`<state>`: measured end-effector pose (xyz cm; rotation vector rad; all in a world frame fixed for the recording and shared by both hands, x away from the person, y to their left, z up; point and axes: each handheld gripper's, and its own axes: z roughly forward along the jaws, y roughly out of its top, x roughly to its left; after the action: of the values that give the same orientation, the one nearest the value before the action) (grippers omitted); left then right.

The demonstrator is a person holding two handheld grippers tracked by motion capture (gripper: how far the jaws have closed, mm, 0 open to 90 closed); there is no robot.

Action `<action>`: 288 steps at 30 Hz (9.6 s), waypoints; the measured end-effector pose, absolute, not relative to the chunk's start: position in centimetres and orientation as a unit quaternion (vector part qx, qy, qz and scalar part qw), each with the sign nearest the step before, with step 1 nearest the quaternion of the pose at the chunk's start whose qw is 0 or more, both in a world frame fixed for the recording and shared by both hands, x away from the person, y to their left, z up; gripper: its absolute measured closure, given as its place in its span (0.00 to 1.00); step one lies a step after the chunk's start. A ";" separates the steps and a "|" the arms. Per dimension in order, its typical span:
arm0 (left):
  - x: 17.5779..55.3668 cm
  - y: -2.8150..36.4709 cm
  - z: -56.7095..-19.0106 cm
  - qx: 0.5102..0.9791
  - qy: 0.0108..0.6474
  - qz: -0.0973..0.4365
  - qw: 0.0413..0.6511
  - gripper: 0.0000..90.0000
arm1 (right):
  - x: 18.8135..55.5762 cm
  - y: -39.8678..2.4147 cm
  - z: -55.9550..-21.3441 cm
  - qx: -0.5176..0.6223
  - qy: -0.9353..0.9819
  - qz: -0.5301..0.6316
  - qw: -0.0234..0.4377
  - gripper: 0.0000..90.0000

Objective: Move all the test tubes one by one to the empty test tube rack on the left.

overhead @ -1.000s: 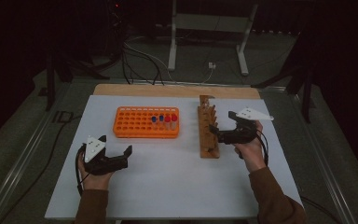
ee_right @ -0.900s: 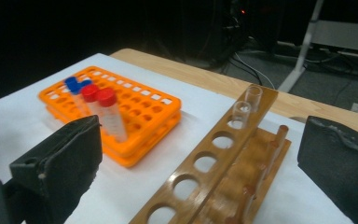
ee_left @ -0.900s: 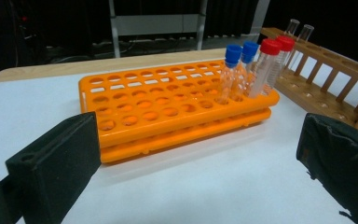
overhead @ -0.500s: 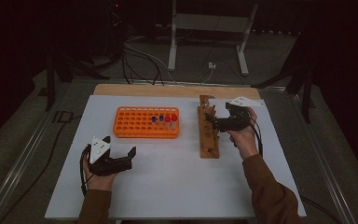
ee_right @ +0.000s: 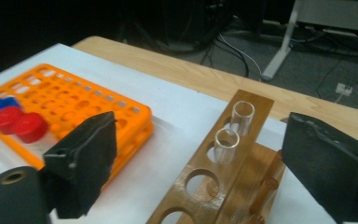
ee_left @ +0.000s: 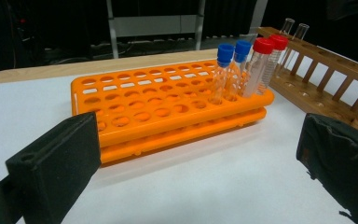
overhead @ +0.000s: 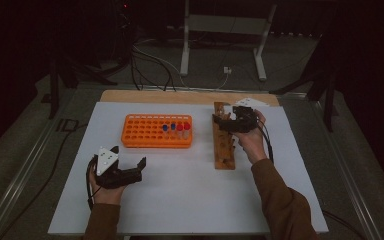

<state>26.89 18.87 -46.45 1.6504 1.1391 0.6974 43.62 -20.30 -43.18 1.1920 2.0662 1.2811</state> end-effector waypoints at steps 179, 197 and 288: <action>34.4 11.8 -43.9 0.716 0.412 0.284 0.487 0.84 | 32.9 -18.4 -42.1 0.334 0.775 0.508 0.173 0.00; 36.5 12.3 -45.7 0.711 0.438 0.300 0.460 0.84 | 31.6 -22.3 -43.1 0.361 0.751 0.520 0.187 0.00; 25.5 20.2 -45.6 0.672 0.471 0.287 0.495 0.00 | 33.8 -24.5 -42.2 0.380 0.738 0.523 0.195 0.00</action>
<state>25.52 20.22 -45.60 1.6280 1.1404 0.6950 33.76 -24.49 -42.15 1.0651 2.0680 1.4647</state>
